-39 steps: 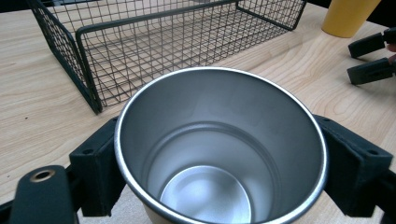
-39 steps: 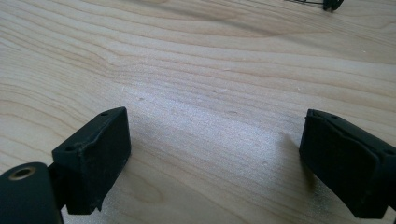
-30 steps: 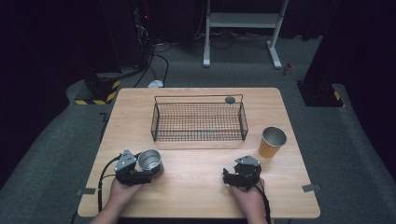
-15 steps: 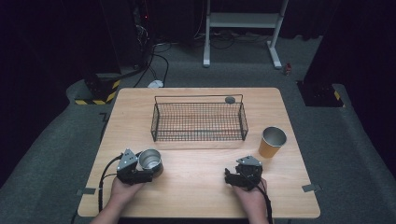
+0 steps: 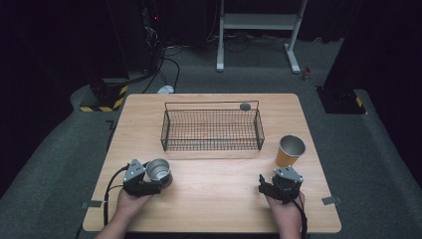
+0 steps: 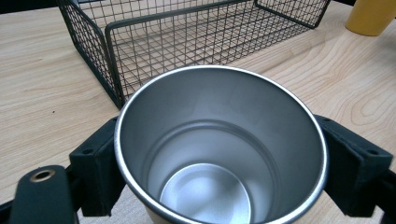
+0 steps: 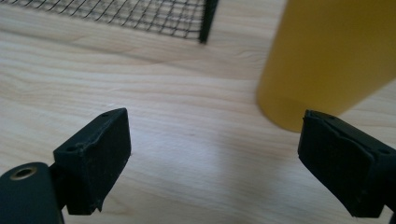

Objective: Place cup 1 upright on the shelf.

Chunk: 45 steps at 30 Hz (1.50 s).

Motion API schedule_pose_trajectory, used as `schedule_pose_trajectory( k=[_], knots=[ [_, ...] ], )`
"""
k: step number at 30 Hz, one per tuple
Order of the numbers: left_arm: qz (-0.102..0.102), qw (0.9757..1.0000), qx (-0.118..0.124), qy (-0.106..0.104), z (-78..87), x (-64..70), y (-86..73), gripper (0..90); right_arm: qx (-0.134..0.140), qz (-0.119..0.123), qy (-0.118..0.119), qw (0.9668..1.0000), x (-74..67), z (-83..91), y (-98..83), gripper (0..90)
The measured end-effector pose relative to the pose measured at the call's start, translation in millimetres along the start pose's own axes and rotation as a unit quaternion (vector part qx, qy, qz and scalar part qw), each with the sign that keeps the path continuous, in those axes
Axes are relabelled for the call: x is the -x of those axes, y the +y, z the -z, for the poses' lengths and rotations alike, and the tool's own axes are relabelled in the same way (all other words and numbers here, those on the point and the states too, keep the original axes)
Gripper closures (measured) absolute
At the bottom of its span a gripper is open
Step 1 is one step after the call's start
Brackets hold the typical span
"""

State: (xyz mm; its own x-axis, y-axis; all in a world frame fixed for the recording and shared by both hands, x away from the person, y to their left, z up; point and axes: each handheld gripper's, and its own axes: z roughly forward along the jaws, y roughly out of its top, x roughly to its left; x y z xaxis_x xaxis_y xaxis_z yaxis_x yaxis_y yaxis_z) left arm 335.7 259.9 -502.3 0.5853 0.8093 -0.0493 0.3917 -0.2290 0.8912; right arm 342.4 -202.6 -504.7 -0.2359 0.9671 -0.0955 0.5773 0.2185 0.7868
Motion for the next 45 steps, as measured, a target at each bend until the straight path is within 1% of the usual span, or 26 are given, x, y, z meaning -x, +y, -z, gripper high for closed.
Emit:
schedule_pose_trajectory(
  k=[1,3,5,7,9,11,12,13,14,16,18,21,22,23,25,26,27,28,34,36,37,38,39,43,44,45],
  knots=[
    [0.000,1.0000,0.000,0.000,0.0,0.0,0.0,14.9,0.000,0.000,0.000,1.0000,0.0,0.0,0.0,9.5],
    [-0.001,1.0000,0.000,0.000,0.0,-0.2,-0.1,14.9,0.009,-0.005,-0.008,0.9999,5.7,2.4,0.2,9.3],
    [-0.003,1.0000,0.000,0.002,-0.1,-0.1,-0.2,14.9,0.020,-0.008,-0.023,0.9995,13.8,4.4,-0.2,9.3],
    [-0.006,1.0000,-0.001,0.002,0.1,0.4,-0.3,14.9,0.021,-0.013,-0.023,0.9994,15.2,4.6,-0.2,9.3],
    [-0.006,1.0000,-0.002,0.003,0.4,0.8,-0.4,14.9,0.024,-0.016,-0.029,0.9992,19.5,5.3,0.1,9.3],
    [-0.007,1.0000,-0.002,0.004,0.6,1.0,-0.4,14.5,0.025,-0.026,-0.031,0.9989,24.3,6.3,0.6,9.3],
    [-0.007,1.0000,-0.002,0.005,0.6,1.0,-0.3,14.5,0.025,-0.026,-0.031,0.9989,24.3,6.3,0.6,9.3],
    [-0.007,1.0000,-0.002,0.007,0.6,1.2,-0.2,13.0,0.024,-0.029,-0.035,0.9987,27.6,6.3,0.8,9.3],
    [-0.007,0.9999,-0.002,0.008,0.7,1.3,0.1,13.0,0.024,-0.029,-0.035,0.9987,27.6,6.3,0.8,9.3],
    [-0.007,0.9999,-0.002,0.011,1.0,0.5,0.8,9.3,0.025,-0.034,-0.039,0.9984,31.0,5.5,1.3,9.3],
    [-0.002,1.0000,-0.001,0.008,1.4,0.5,0.8,6.7,0.030,-0.037,-0.043,0.9979,33.6,4.5,2.1,9.2],
    [-0.002,1.0000,-0.004,0.007,1.5,0.0,1.2,3.1,0.033,-0.036,-0.054,0.9974,37.6,0.6,3.5,9.2],
    [-0.002,1.0000,-0.005,0.006,1.6,-0.1,1.3,2.4,0.031,-0.037,-0.054,0.9974,39.2,-0.4,3.8,9.2],
    [-0.001,1.0000,-0.007,0.005,1.8,-0.3,1.4,1.4,0.030,-0.048,-0.053,0.9970,42.2,-3.6,4.7,9.2],
    [0.002,1.0000,-0.008,0.003,2.0,-1.2,1.8,0.9,0.028,-0.049,-0.052,0.9970,44.3,-5.6,5.8,9.2],
    [0.001,1.0000,-0.009,0.003,2.4,-1.5,1.8,0.6,0.026,-0.055,-0.056,0.9966,48.5,-9.3,10.0,9.2],
    [0.002,1.0000,-0.009,0.003,2.7,-2.3,1.9,0.6,0.026,-0.055,-0.056,0.9966,48.5,-9.3,10.0,9.2],
    [0.001,0.9999,-0.010,0.001,3.2,-3.1,2.0,0.5,0.029,-0.067,-0.056,0.9958,53.2,-12.0,15.3,9.2],
    [0.002,1.0000,-0.008,-0.005,6.9,-4.0,2.8,0.1,0.038,-0.076,-0.058,0.9947,59.6,-21.7,26.1,9.2],
    [0.009,0.9999,-0.007,-0.007,7.9,-3.6,3.0,0.1,0.042,-0.077,-0.057,0.9945,61.5,-23.8,30.6,9.2],
    [0.008,0.9999,-0.008,-0.008,8.3,-3.7,3.1,0.1,0.044,-0.076,-0.060,0.9944,62.2,-25.2,35.3,9.2],
    [0.005,0.9999,-0.008,-0.008,9.0,-4.1,3.5,0.1,0.044,-0.076,-0.060,0.9944,62.2,-25.2,35.3,9.2],
    [0.006,0.9999,-0.008,-0.009,9.5,-3.8,3.9,0.1,0.047,-0.075,-0.060,0.9943,62.7,-26.5,37.2,9.4],
    [-0.005,0.9999,-0.006,-0.010,12.4,-1.8,6.3,0.1,0.047,-0.082,-0.052,0.9942,65.0,-31.0,40.8,9.5],
    [-0.004,0.9999,-0.006,-0.013,13.2,-1.4,6.8,0.1,0.048,-0.084,-0.051,0.9940,65.1,-31.6,41.3,9.5],
    [-0.007,0.9999,-0.007,-0.013,13.8,-1.4,7.3,0.1,0.048,-0.086,-0.049,0.9940,65.2,-31.7,41.9,9.5]
  ],
)
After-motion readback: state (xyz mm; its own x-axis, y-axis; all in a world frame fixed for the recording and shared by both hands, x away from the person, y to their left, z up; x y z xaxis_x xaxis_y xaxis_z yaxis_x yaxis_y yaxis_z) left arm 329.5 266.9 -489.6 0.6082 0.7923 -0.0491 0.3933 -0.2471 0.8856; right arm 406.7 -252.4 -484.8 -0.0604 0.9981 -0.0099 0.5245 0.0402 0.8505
